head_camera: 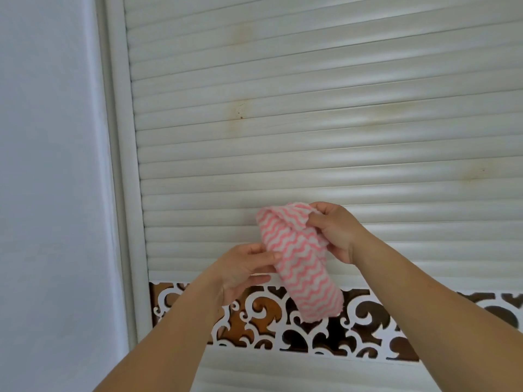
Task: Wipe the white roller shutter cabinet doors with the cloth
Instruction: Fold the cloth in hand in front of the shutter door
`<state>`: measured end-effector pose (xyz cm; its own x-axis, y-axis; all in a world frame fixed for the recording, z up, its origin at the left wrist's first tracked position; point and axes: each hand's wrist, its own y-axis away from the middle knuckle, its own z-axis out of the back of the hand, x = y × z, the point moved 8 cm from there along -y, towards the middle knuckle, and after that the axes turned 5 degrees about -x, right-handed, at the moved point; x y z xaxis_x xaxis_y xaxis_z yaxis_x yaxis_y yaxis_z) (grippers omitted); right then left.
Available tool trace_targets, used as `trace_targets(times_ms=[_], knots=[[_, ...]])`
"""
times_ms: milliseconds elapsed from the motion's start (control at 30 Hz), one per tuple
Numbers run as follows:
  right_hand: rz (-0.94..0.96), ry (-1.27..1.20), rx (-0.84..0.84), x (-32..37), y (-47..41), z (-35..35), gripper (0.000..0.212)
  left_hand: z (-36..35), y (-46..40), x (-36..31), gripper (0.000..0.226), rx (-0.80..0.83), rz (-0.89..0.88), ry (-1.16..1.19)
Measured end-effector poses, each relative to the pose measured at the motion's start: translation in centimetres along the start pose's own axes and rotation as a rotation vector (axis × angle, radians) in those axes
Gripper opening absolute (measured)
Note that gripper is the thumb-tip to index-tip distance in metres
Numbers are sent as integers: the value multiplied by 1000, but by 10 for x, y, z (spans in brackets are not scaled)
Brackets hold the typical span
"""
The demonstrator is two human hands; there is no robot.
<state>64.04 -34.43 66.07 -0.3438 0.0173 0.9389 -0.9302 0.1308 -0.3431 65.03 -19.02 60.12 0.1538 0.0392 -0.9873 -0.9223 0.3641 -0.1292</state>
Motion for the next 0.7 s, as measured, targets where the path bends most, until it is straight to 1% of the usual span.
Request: trace_targets(times_ms=[67,100,200,267,333,400,433,467,500,533,567,600,633,667,700], knots=[[-6,-15,-76,-1,-5,15,7,-4,-3,-1,13,-75,-15,202],[-14,4,-115,-2,-6,20,5,-2,-4,-1,8,-129,-27,246],[-48,89,-179,-11,-12,37,26,-4,-9,0,13,-288,-28,228],[-69,67,-200,-15,-15,45,36,-7,-8,1,15,-344,-14,248],[-69,42,-188,-16,-17,52,38,-13,-5,-2,18,-324,-26,316],[-40,95,-160,-16,-18,55,33,-19,-5,-8,38,-246,-71,360],[2,212,-163,-14,-18,58,26,-21,-5,-12,49,-230,-105,343],[65,412,-186,-10,-18,61,19,-21,-4,-17,55,-229,-143,302],[143,620,-213,-2,-17,62,12,-21,-5,-23,57,-244,-178,243],[221,749,-214,6,-14,59,11,-22,-5,-28,56,-260,-200,191],[266,765,-156,12,-11,52,15,-23,-6,-34,54,-273,-218,145],[266,686,-30,15,-6,41,26,-25,-6,-40,51,-279,-230,108],[219,570,120,14,0,29,41,-26,-7,-46,50,-287,-238,66],[175,508,244,12,6,18,55,-27,-8,-52,50,-293,-247,23],[161,515,313,12,8,10,64,-27,-9,-57,51,-297,-256,-13]])
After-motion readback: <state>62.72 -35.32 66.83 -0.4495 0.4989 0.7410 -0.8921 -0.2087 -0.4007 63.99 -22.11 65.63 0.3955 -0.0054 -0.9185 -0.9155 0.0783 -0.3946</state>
